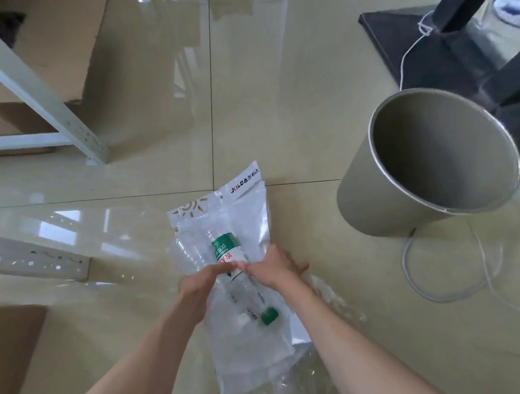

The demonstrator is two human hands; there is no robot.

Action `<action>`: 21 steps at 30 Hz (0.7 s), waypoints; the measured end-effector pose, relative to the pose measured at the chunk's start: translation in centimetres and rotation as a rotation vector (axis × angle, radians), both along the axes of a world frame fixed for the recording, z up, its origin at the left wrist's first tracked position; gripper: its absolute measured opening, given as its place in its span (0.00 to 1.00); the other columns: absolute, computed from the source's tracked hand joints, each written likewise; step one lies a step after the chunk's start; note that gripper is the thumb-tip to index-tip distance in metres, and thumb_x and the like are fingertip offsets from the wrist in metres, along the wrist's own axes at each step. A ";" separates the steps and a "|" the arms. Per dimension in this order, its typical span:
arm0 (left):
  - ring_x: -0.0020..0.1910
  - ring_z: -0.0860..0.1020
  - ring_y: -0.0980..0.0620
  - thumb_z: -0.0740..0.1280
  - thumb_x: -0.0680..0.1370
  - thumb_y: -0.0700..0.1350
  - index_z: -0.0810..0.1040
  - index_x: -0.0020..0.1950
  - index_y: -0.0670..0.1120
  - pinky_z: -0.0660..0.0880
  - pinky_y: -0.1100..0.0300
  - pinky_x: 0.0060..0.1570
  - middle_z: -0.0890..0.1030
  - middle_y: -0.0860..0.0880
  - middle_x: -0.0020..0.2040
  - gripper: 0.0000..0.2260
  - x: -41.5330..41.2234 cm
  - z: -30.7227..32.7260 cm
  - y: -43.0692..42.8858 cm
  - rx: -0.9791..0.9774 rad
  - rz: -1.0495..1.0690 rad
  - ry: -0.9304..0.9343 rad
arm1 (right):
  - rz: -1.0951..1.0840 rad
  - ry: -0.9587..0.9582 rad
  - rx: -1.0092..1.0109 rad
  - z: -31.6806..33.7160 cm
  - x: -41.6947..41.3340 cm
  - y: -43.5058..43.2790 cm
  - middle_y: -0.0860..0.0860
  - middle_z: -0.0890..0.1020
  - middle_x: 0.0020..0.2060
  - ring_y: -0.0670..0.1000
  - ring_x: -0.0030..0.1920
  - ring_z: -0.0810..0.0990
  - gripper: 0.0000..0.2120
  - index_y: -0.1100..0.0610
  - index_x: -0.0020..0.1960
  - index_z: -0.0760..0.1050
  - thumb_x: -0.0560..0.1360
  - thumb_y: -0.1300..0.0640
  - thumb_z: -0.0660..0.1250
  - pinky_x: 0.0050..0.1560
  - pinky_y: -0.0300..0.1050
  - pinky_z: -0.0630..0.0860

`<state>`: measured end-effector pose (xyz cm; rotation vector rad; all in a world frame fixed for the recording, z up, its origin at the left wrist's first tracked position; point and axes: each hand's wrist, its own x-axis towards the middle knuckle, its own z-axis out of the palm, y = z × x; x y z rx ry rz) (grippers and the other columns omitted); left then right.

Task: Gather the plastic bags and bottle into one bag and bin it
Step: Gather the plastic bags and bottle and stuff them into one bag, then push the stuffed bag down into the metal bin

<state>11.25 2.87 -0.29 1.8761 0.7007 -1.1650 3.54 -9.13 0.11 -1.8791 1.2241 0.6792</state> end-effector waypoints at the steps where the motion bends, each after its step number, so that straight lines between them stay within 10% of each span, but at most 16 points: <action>1: 0.56 0.79 0.43 0.83 0.56 0.49 0.78 0.54 0.37 0.76 0.52 0.57 0.79 0.44 0.56 0.32 -0.1 1.2 -0.4 -0.003 -0.055 0.018 | 0.014 0.009 -0.025 1.1 -0.3 -0.2 0.53 0.75 0.68 0.57 0.70 0.72 0.40 0.55 0.71 0.67 0.69 0.30 0.66 0.74 0.64 0.51; 6: 0.52 0.79 0.41 0.70 0.76 0.41 0.80 0.54 0.37 0.73 0.53 0.45 0.80 0.36 0.61 0.10 1.3 11.2 -5.6 -0.148 -0.368 0.008 | -0.064 -0.152 -0.156 9.3 -0.8 -2.8 0.54 0.77 0.64 0.57 0.65 0.76 0.37 0.57 0.67 0.69 0.70 0.31 0.66 0.67 0.54 0.67; 11: 0.32 0.76 0.48 0.73 0.73 0.45 0.78 0.41 0.42 0.71 0.62 0.30 0.79 0.44 0.39 0.08 2.2 21.1 -11.9 -0.172 -0.527 -0.139 | -0.186 -0.292 -0.292 18.2 -0.7 -8.3 0.57 0.80 0.60 0.61 0.61 0.79 0.36 0.60 0.64 0.72 0.69 0.32 0.67 0.58 0.53 0.75; 15: 0.41 0.77 0.45 0.74 0.70 0.45 0.79 0.44 0.43 0.76 0.56 0.50 0.78 0.43 0.44 0.08 0.7 25.0 -17.2 -0.325 -0.494 -0.122 | -0.208 -0.335 -0.424 24.2 -2.9 -12.9 0.56 0.79 0.62 0.60 0.62 0.77 0.33 0.59 0.66 0.71 0.72 0.36 0.68 0.59 0.53 0.72; 21: 0.38 0.75 0.47 0.69 0.74 0.42 0.76 0.41 0.44 0.72 0.60 0.41 0.75 0.45 0.41 0.04 -3.7 27.3 -24.6 -0.506 -0.475 -0.131 | -0.252 -0.312 -0.414 27.4 -6.2 -21.3 0.56 0.78 0.64 0.61 0.64 0.76 0.32 0.59 0.66 0.71 0.70 0.40 0.70 0.61 0.53 0.73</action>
